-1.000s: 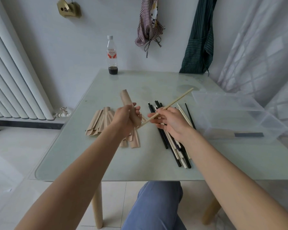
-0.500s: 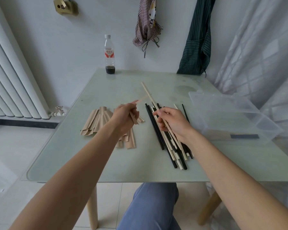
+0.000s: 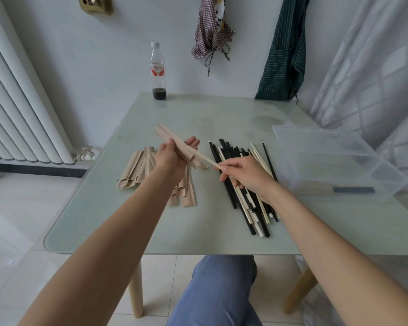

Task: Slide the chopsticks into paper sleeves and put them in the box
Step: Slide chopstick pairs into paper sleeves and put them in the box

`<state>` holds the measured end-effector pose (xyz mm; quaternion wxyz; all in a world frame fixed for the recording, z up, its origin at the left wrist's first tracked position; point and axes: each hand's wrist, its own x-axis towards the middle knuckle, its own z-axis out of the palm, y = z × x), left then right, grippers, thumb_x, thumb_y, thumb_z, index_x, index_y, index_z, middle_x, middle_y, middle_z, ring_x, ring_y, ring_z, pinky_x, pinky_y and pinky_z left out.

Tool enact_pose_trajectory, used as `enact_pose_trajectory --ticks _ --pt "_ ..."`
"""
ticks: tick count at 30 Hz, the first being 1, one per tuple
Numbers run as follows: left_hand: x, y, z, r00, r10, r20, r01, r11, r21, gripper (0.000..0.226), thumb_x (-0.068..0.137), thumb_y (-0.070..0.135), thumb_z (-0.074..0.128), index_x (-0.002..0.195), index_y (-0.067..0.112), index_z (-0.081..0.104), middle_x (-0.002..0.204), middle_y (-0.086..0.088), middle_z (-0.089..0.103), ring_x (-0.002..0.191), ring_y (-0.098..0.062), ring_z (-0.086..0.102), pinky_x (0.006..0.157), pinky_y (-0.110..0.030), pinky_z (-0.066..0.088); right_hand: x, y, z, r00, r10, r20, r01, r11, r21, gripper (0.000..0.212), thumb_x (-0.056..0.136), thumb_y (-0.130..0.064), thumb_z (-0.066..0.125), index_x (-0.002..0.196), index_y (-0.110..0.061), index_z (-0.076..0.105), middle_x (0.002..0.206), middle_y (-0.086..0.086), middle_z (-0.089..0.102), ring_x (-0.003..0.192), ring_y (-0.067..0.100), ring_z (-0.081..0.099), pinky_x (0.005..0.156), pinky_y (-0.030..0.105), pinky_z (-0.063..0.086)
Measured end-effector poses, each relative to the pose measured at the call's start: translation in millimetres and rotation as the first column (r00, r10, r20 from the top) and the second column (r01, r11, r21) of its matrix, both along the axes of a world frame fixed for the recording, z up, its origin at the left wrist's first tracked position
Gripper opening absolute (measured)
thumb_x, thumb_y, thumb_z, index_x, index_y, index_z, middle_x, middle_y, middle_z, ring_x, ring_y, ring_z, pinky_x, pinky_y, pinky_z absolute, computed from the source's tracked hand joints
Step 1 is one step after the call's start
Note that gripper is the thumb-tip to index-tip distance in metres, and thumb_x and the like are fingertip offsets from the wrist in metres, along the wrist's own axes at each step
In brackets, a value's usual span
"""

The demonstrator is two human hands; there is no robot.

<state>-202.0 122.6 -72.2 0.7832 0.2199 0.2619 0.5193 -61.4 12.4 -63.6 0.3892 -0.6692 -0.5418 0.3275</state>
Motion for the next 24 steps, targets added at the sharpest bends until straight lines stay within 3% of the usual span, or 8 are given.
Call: enact_pose_trajectory --ticks 6,12,16,20,24 --pt "-4 11 0 0.993 0.072 0.091 -0.069 0.997 -0.035 0.031 0.105 0.027 0.014 0.128 0.006 0.02 0.104 -0.03 0.059 0.061 -0.033 0.071 0.051 -0.031 0.057 1 0 -4 0.997 -0.033 0.07 0.033 0.999 -0.008 0.02 0.092 -0.02 0.056 0.09 -0.012 0.074 0.059 -0.002 0.06 0.039 -0.002 0.041 0.054 0.019 0.03" --pt "-5 12 -4 0.989 0.046 0.14 -0.039 0.998 -0.046 0.05 0.105 0.027 0.016 0.138 -0.01 0.024 0.089 -0.022 0.07 0.069 -0.027 0.072 0.054 -0.027 0.056 1 5 -5 0.992 -0.08 0.099 0.081 0.997 -0.008 0.021 0.092 -0.021 0.056 0.089 -0.013 0.075 0.058 -0.004 0.061 0.039 -0.004 0.043 0.054 0.019 0.03" --pt "-3 3 1 0.997 -0.011 0.075 0.011 1.0 0.002 0.044 0.105 0.018 0.022 0.129 -0.015 0.037 0.125 -0.023 0.058 0.093 -0.023 0.067 0.072 -0.025 0.057 -1 7 -3 0.991 -0.085 0.1 0.085 0.996 0.0 0.021 0.092 -0.022 0.056 0.089 -0.013 0.075 0.058 -0.004 0.061 0.039 -0.005 0.044 0.054 0.018 0.029" --pt "-2 -4 4 0.998 -0.047 0.039 0.046 0.999 0.026 0.036 0.103 0.009 0.026 0.135 -0.006 0.034 0.133 -0.022 0.052 0.118 -0.03 0.056 0.089 -0.029 0.051 -1 9 -3 0.991 -0.09 0.099 0.091 0.996 -0.005 0.021 0.091 -0.023 0.057 0.088 -0.013 0.075 0.056 -0.005 0.06 0.037 -0.002 0.042 0.052 0.019 0.029" --pt "-3 -10 0 0.973 -0.101 -0.205 0.117 0.991 0.066 0.029 0.102 0.02 0.035 0.104 0.005 0.059 0.112 -0.011 0.064 0.094 -0.02 0.064 0.081 -0.029 0.052 0 10 -2 0.988 -0.105 0.11 0.105 0.994 0.011 0.02 0.091 -0.024 0.057 0.085 -0.016 0.075 0.057 -0.005 0.06 0.046 0.004 0.039 0.053 0.021 0.031"
